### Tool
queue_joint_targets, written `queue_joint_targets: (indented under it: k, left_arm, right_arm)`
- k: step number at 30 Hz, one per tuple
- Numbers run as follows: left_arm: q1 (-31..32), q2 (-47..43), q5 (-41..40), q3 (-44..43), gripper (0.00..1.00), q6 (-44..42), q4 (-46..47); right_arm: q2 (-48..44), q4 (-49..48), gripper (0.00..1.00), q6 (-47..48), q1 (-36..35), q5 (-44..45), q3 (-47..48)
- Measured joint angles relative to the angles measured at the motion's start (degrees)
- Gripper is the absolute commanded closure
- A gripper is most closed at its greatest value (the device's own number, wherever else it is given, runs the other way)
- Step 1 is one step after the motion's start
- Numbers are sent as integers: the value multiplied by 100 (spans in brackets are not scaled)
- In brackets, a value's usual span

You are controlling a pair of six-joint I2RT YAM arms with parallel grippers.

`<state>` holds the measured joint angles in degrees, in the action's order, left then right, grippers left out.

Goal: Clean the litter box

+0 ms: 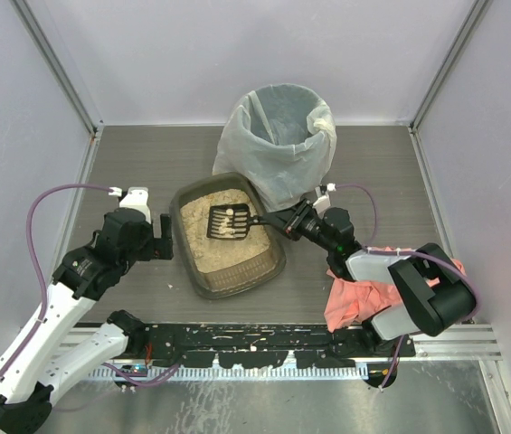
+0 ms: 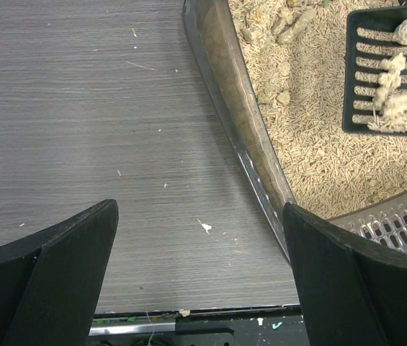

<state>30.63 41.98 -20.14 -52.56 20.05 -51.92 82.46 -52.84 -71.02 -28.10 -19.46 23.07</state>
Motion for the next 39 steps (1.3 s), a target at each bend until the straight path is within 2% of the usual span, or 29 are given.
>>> queue_joint_targets:
  k: [18, 29, 39]
  left_arm:
    - [0, -20, 26, 42, 2, 0, 63]
    - [0, 83, 28, 42, 2, -4, 68]
    - [0, 186, 66, 42, 2, -24, 68]
  right_arm:
    - [269, -490, 99, -203, 44, -129, -50]
    - [271, -273, 99, -98, -28, -205, 76]
    - [264, -516, 99, -179, 50, -247, -15]
